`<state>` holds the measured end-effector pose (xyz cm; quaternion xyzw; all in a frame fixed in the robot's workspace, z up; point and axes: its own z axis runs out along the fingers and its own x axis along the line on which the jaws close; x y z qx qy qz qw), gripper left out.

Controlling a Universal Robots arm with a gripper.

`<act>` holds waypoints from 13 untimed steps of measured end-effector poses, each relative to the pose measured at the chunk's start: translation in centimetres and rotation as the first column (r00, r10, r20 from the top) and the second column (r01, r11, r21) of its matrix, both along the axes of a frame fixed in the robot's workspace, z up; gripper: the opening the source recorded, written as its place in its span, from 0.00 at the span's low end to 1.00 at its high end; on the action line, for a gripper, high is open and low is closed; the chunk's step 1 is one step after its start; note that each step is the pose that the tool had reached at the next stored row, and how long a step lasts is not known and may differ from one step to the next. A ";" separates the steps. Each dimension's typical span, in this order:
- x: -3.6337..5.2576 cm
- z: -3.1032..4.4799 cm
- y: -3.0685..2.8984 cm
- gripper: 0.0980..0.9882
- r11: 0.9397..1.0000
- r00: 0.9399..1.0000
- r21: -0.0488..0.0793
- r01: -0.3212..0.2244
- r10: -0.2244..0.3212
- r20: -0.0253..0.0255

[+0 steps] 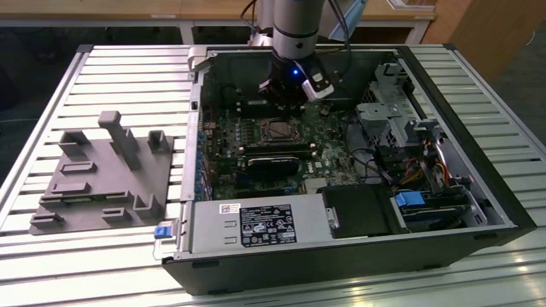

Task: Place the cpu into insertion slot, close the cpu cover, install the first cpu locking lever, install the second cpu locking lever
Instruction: 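Install the first cpu locking lever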

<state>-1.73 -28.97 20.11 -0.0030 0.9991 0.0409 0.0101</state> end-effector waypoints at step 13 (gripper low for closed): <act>0.05 -0.14 0.02 0.01 1.000 1.000 -0.008 0.000 0.000 0.000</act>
